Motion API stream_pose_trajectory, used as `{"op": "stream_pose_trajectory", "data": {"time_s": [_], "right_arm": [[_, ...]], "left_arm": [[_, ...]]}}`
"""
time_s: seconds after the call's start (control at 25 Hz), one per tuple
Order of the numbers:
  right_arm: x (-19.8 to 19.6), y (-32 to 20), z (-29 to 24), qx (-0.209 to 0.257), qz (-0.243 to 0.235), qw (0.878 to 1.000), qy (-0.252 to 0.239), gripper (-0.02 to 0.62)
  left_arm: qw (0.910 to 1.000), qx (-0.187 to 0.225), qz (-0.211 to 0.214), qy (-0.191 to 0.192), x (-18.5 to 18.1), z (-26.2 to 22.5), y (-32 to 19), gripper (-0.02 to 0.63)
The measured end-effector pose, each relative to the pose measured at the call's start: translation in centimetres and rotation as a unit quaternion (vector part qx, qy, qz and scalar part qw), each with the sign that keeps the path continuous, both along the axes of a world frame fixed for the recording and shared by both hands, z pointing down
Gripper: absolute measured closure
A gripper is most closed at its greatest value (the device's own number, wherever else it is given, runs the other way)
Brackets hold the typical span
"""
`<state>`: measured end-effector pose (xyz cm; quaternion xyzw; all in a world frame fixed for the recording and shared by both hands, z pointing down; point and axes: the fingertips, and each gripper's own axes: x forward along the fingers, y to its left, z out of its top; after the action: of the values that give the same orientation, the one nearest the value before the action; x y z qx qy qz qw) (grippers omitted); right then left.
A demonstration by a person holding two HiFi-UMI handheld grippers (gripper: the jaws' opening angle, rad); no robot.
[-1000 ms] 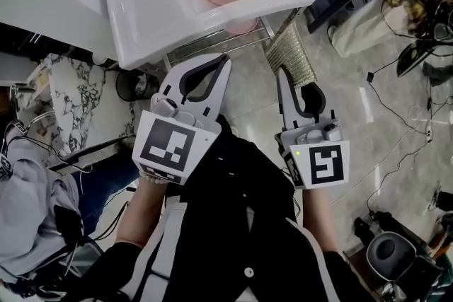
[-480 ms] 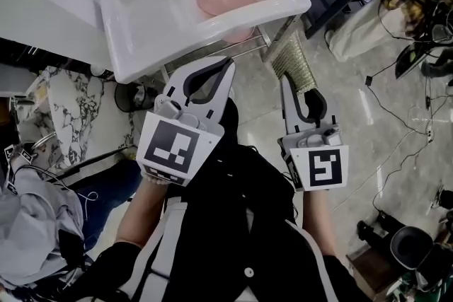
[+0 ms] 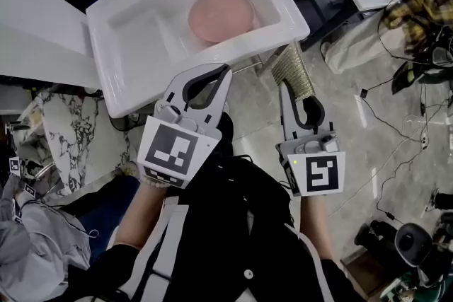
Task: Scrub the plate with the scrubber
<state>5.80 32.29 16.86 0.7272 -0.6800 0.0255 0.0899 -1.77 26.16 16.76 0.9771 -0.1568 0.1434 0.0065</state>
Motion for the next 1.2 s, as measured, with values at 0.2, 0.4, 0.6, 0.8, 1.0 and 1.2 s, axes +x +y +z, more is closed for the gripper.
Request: {"op": "stream_pose_trajectory", "data": {"time_s": [0.2,0.4,0.6,0.8,1.0,1.2], "right_arm": [[1.8,-5.1,0.2,-0.016,-0.013,1.000,0.001,0.518],[3.4,-10.4,0.2,-0.028,-0.029,0.999,0.005,0.518],[3.7,-14.6,1.0,-0.040,-0.044,0.998,0.008,0.518],[4.7,-16.7,2.5,-0.073,-0.055,0.996,0.009,0.518],[5.5,-19.8,2.9,-0.078,-0.069,0.994,0.011,0.518],[5.5,-22.1,3.5,-0.087,-0.083,0.993,0.009,0.518]], "left_arm": [[0.9997,-0.014,-0.018,-0.004,1.3,0.5,-5.3,0.606],[0.9988,-0.026,-0.042,-0.007,2.1,0.9,-10.4,0.606],[0.9975,-0.036,-0.059,-0.016,1.9,2.4,-14.8,0.606],[0.9955,-0.048,-0.079,-0.021,2.1,3.7,-17.7,0.606],[0.9936,-0.058,-0.094,-0.022,2.8,4.4,-20.2,0.606],[0.9904,-0.069,-0.120,-0.011,2.4,4.8,-22.2,0.606]]}}
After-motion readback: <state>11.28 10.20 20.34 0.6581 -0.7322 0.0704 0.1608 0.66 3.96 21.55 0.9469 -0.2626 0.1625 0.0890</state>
